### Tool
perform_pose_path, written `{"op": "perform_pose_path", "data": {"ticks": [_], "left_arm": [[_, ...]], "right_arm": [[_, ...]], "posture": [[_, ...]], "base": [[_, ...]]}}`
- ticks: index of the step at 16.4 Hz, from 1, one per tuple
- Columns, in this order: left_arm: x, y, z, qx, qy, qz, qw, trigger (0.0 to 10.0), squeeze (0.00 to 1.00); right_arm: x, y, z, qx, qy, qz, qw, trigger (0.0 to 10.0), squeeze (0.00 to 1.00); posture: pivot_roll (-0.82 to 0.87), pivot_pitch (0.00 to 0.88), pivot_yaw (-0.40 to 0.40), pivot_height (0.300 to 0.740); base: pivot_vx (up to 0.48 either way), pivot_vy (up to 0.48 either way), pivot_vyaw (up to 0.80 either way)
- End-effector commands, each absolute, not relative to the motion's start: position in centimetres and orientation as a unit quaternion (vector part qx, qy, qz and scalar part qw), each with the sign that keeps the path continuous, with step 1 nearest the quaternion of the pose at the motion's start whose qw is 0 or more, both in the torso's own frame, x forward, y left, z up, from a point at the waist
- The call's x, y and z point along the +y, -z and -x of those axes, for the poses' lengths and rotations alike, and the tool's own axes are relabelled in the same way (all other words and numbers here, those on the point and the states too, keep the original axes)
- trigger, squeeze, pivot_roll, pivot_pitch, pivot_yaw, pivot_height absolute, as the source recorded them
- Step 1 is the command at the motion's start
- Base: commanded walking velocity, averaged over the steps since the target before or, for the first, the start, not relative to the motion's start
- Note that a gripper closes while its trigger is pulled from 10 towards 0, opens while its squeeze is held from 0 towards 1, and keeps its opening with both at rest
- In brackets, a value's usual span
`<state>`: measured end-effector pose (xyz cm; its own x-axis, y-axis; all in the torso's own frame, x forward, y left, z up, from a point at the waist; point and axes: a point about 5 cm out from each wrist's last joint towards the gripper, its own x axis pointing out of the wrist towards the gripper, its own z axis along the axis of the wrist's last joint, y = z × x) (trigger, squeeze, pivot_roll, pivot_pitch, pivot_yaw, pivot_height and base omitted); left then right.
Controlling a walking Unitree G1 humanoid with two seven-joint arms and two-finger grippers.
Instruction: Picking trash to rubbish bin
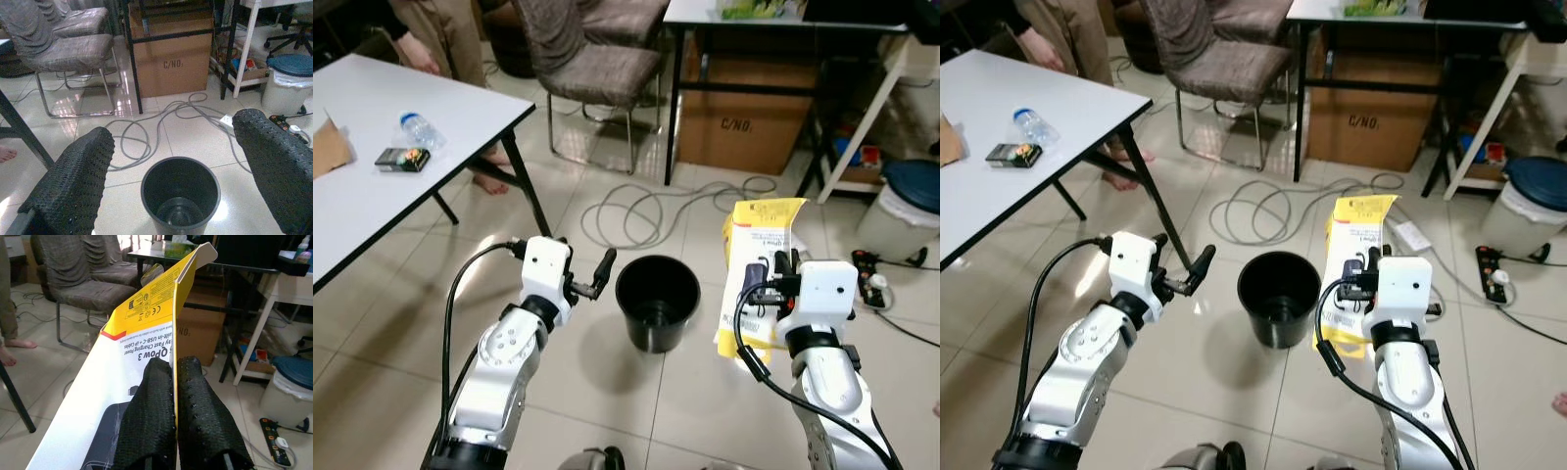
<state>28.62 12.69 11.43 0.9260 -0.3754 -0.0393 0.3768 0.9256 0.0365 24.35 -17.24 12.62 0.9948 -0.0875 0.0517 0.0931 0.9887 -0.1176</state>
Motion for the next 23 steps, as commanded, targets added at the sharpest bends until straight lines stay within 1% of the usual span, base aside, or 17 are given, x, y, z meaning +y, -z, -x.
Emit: {"op": "perform_pose_path", "data": {"ticks": [1, 4, 6, 23], "left_arm": [[12.90, -11.61, -28.56, 0.013, 0.193, -0.021, 0.981, 10.0, 0.00], [12.91, -11.58, -28.52, 0.013, 0.194, -0.020, 0.981, 10.0, 0.00], [12.59, -11.67, -28.44, 0.009, 0.209, -0.025, 0.978, 10.0, 0.00], [12.51, -11.67, -28.01, 0.011, 0.216, -0.028, 0.976, 10.0, 0.00]], "right_arm": [[-17.23, -12.54, -24.28, -0.024, 0.048, 0.056, 0.997, 10.0, 0.00], [-17.28, -12.49, -24.20, -0.022, 0.050, 0.049, 0.997, 10.0, 0.00], [-17.22, -12.51, -24.16, -0.024, 0.050, 0.052, 0.997, 10.0, 0.00], [-17.18, -12.29, -24.05, -0.020, 0.050, 0.055, 0.997, 10.0, 0.00]], "posture": [[-0.07, 0.137, 0.085, 0.740], [-0.07, 0.139, 0.086, 0.740], [-0.07, 0.142, 0.088, 0.740], [-0.07, 0.151, 0.091, 0.740]], "base": [[0.000, 0.000, 0.00], [0.000, 0.000, 0.00], [0.000, 0.000, 0.00], [0.474, 0.000, 0.00]]}}
